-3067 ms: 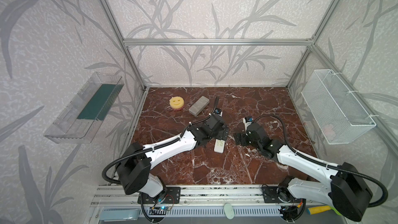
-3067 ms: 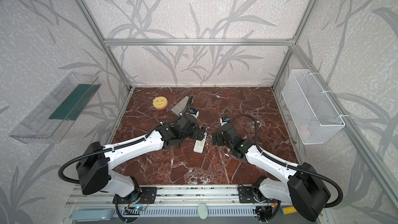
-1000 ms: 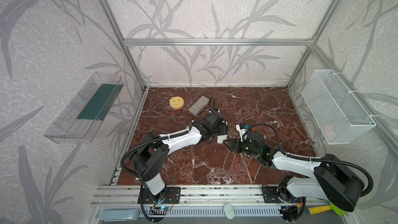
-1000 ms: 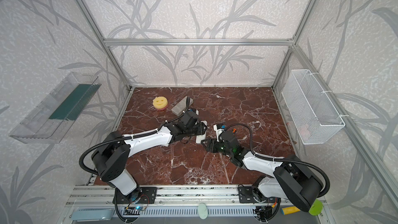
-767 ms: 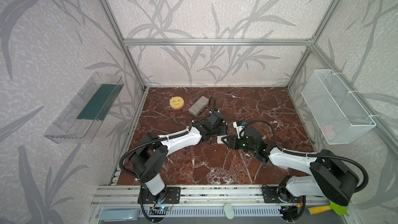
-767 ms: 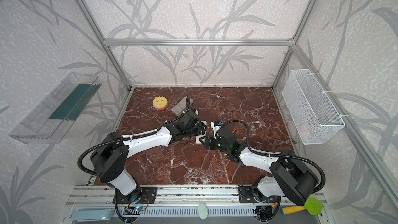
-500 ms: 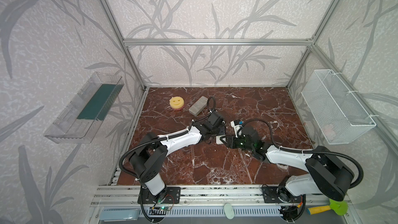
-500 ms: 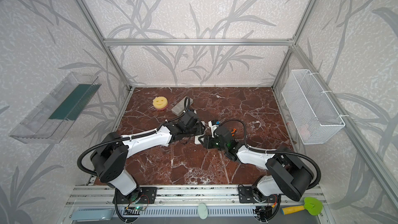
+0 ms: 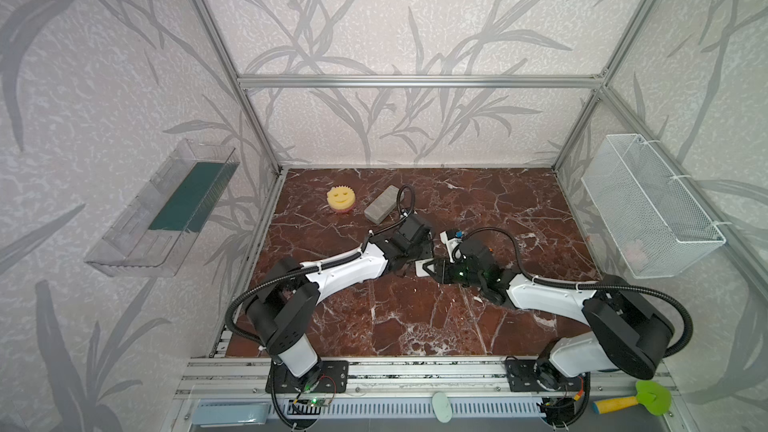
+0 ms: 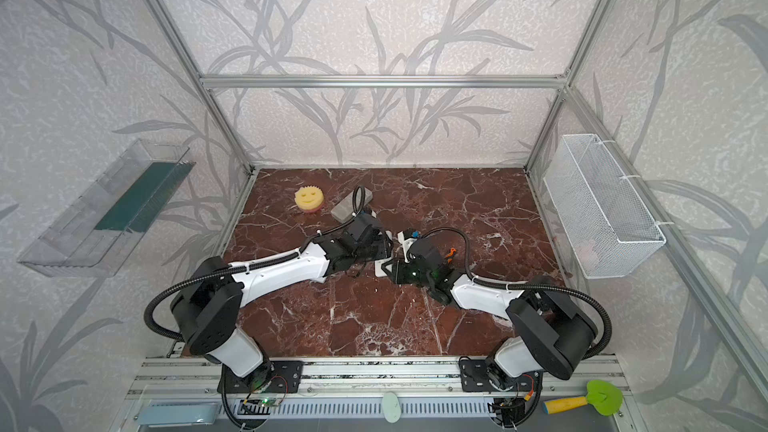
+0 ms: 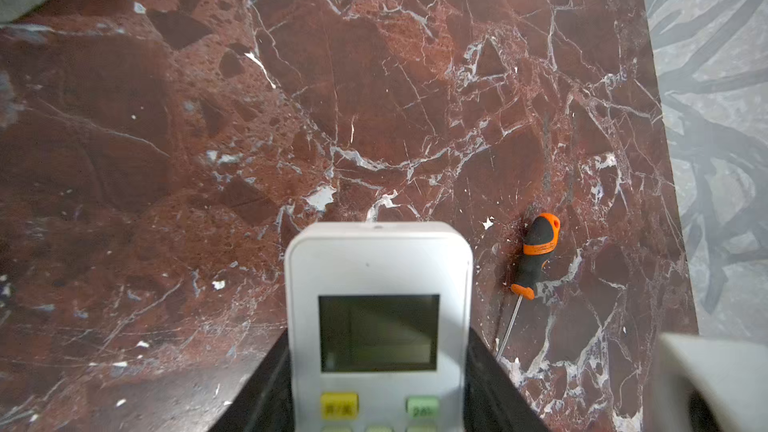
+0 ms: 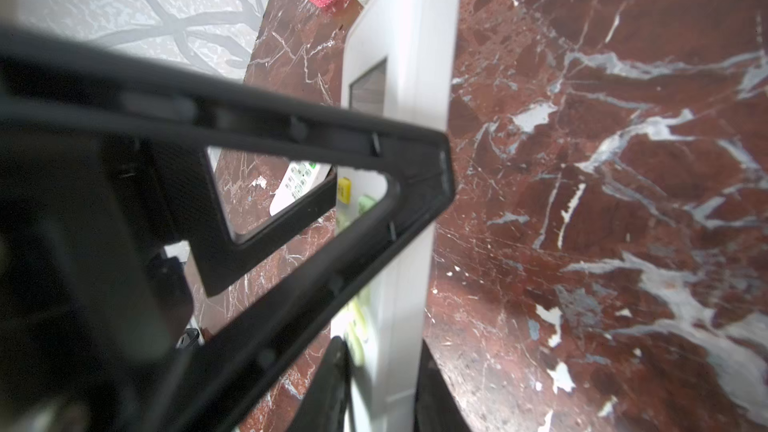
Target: Unload the batteries from the remote control
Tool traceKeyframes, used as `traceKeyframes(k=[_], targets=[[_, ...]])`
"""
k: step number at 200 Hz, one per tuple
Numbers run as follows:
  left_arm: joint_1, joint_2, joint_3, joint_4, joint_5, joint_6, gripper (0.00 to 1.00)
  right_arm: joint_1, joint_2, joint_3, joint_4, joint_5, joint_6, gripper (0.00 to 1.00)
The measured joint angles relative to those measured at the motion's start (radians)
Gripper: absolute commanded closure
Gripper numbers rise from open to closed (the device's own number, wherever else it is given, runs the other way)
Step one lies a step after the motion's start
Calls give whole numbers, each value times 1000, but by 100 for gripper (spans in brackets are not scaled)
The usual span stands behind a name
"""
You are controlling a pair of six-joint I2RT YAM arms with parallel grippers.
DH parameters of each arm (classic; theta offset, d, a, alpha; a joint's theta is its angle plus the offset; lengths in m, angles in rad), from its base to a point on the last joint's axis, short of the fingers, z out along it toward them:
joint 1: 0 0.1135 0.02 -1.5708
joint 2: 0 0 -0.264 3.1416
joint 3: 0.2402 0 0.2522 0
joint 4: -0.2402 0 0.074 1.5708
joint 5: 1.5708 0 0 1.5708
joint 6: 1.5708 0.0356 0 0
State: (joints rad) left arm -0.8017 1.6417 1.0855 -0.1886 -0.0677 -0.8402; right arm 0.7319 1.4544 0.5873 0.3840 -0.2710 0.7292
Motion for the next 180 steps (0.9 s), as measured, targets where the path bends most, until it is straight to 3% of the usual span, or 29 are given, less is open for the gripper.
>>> traceKeyframes(k=[37, 49, 57, 61, 107, 141, 180], targets=[[1, -32, -1, -3, -24, 10, 31, 7, 0, 21, -32, 30, -52, 83], [5, -48, -4, -8, -29, 13, 19, 7, 0, 21, -49, 40, -69, 83], [6, -58, -8, -9, -35, 13, 3, 7, 0, 21, -58, 48, -78, 83], [8, -65, -10, -11, -35, 11, 1, 7, 0, 21, -61, 53, -84, 83], [55, -150, -35, -45, -28, -9, 1, 24, 0, 32, -114, 108, -159, 84], [146, -255, -92, -31, 22, -47, 1, 93, -1, 92, -214, 240, -287, 84], [227, -315, -143, -32, 95, -148, 22, 209, -3, 164, -299, 462, -493, 84]])
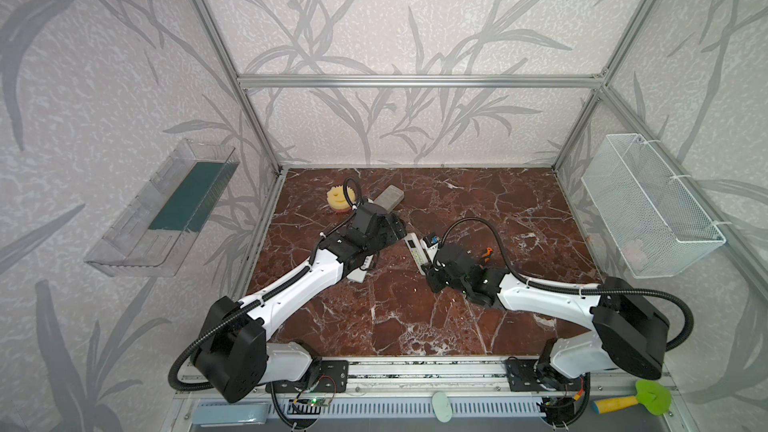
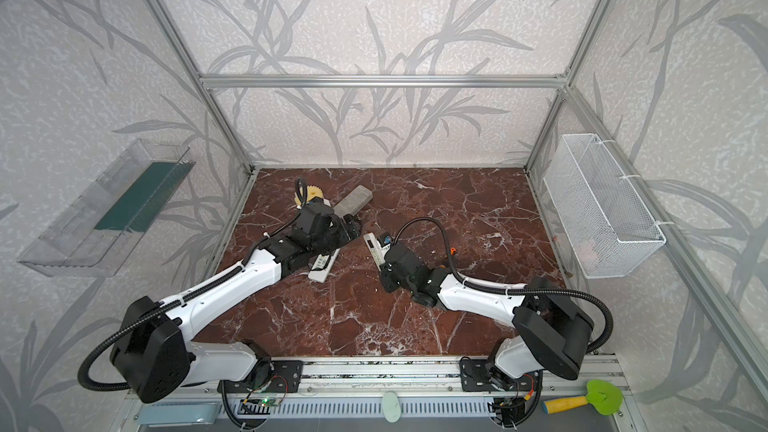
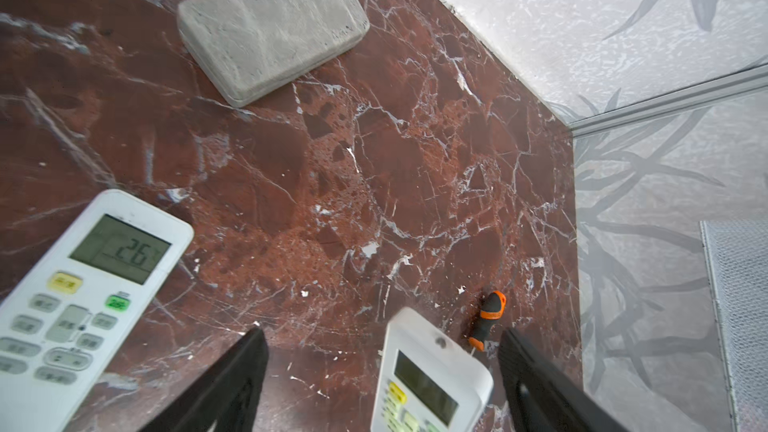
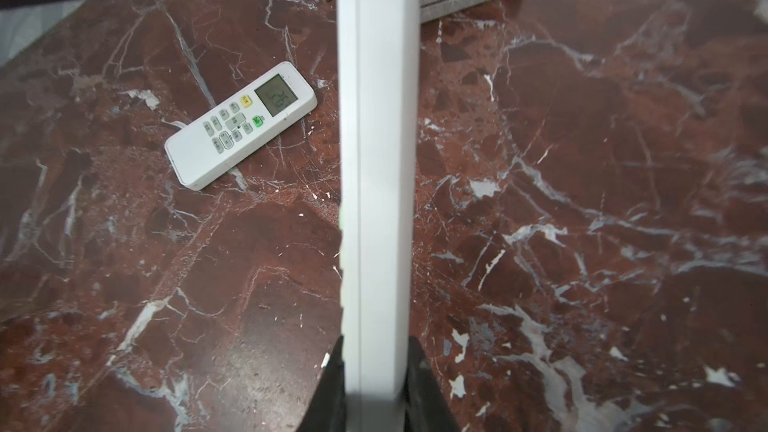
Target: Unload the batteries from the remote control
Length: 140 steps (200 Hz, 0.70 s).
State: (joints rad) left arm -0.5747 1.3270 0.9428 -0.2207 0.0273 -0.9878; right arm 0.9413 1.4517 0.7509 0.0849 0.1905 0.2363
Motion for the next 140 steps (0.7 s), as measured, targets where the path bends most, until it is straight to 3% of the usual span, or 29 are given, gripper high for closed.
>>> traceKeyframes(k=[55, 96, 140], targets=[[0, -14, -4, -36, 80, -168, 32, 98, 44, 19, -15, 256, -247, 81], [0, 25, -70, 21, 153, -285, 46, 148, 95, 61, -21, 352, -359, 80], [0, 78, -82, 66, 216, -340, 72, 181, 122, 71, -12, 422, -431, 74]])
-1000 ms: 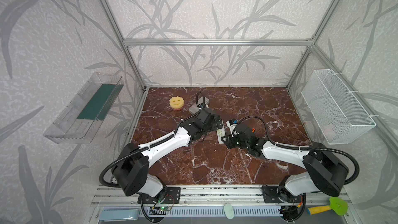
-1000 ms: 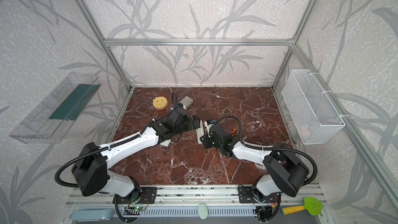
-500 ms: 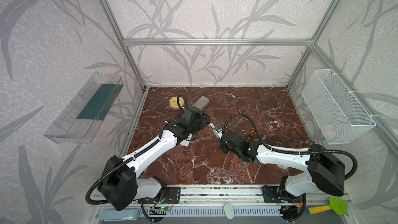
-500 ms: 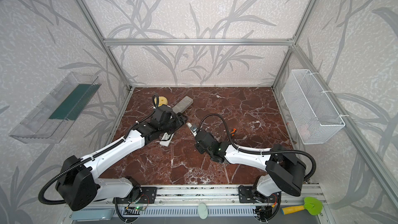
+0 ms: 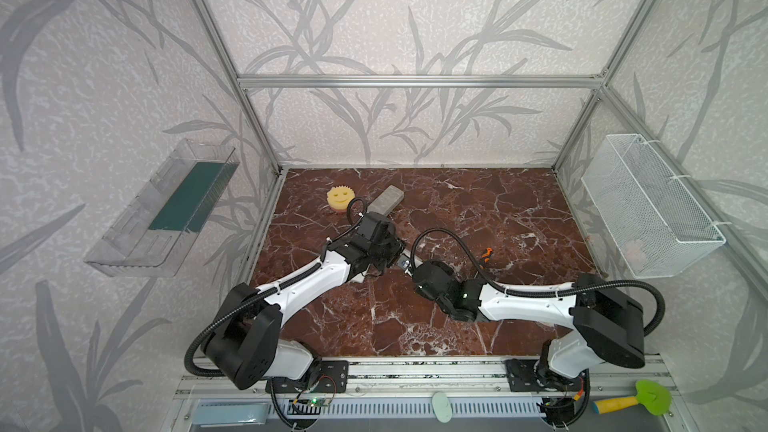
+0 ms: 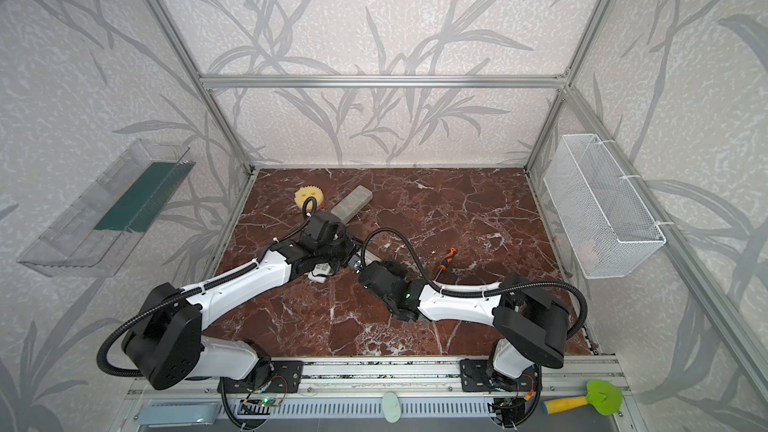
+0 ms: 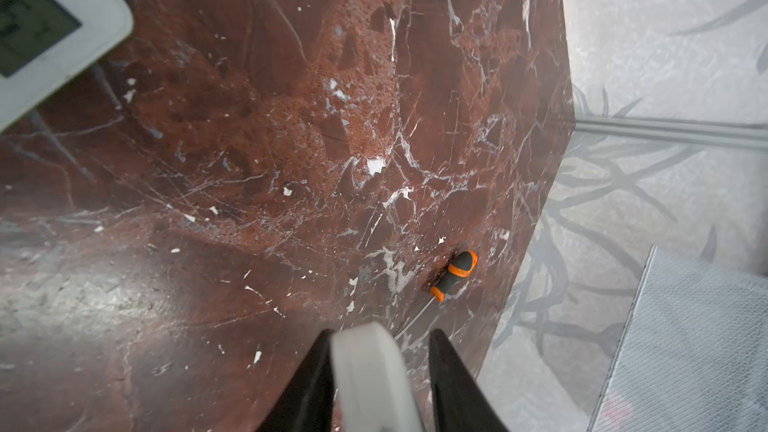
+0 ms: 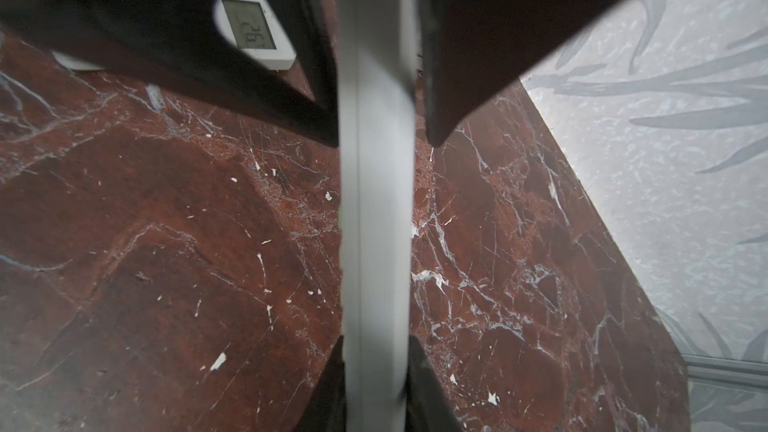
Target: Unload the batteries from the remote control
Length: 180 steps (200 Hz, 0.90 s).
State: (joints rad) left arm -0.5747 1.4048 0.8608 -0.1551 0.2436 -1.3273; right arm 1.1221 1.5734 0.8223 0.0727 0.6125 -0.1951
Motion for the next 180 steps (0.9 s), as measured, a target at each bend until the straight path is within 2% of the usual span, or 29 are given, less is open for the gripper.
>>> traceKeyframes(k=[25, 31, 41, 54, 65, 86, 108, 128, 144, 180], targets=[[9, 0, -6, 22, 19, -17, 89, 16, 23, 4, 6, 55, -33, 70], [11, 0, -9, 29, 24, -21, 93, 20, 28, 7, 6, 65, -42, 67], [15, 0, -11, 40, 29, -19, 97, 27, 39, 16, 6, 86, -56, 56], [21, 0, -14, 52, 39, -19, 100, 36, 44, 22, 12, 105, -68, 41], [26, 0, -16, 63, 44, -19, 100, 41, 43, 28, 9, 123, -74, 33], [39, 0, -21, 86, 54, -10, 100, 44, 25, 40, -11, 139, -60, 28], [61, -1, -23, 107, 59, 25, 100, 43, -76, 41, -64, 127, -16, 25], [84, -5, -23, 117, 57, 80, 100, 28, -213, 54, -114, 62, 49, 25], [101, -17, -27, 138, 54, 136, 100, -15, -306, 83, -158, -32, 132, 25], [134, -82, -111, 327, 65, 256, 100, -245, -420, 112, -198, -335, 375, 26]])
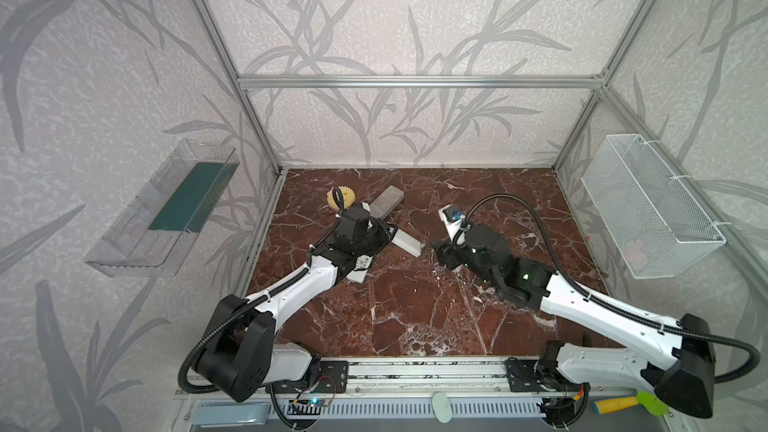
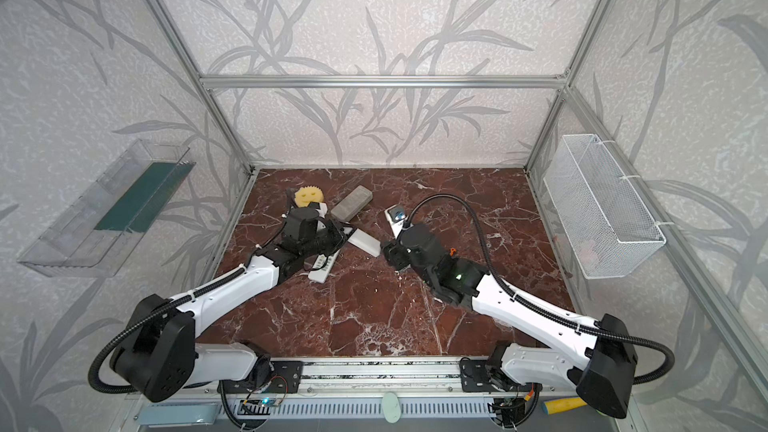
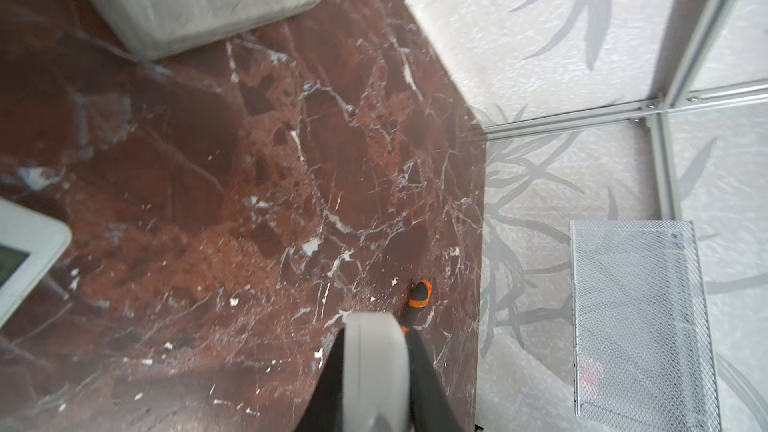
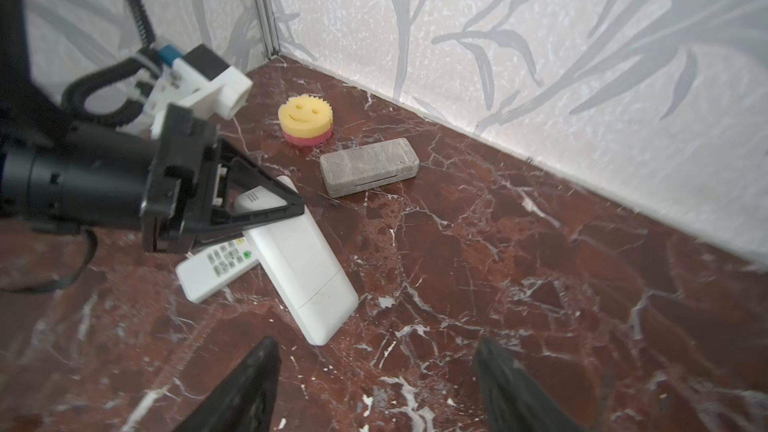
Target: Unload the batteries from the remote control
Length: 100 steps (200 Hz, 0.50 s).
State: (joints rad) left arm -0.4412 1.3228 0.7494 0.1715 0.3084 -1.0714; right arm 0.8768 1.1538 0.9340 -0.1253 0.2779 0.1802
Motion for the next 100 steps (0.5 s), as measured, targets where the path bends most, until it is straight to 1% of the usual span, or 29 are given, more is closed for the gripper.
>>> traceKeyframes(k=[17, 41, 73, 100], targets=[[13, -21, -28, 78, 23, 53, 100, -87, -10, 0, -5, -129, 121, 26], [34, -38, -51, 217, 81, 96, 100, -154, -10, -7, 11, -293, 250, 26], [50, -46, -90, 430, 156, 87, 100, -221, -10, -48, 104, -474, 426, 26], [56, -43, -100, 571, 215, 53, 100, -256, -4, -89, 214, -576, 557, 27]])
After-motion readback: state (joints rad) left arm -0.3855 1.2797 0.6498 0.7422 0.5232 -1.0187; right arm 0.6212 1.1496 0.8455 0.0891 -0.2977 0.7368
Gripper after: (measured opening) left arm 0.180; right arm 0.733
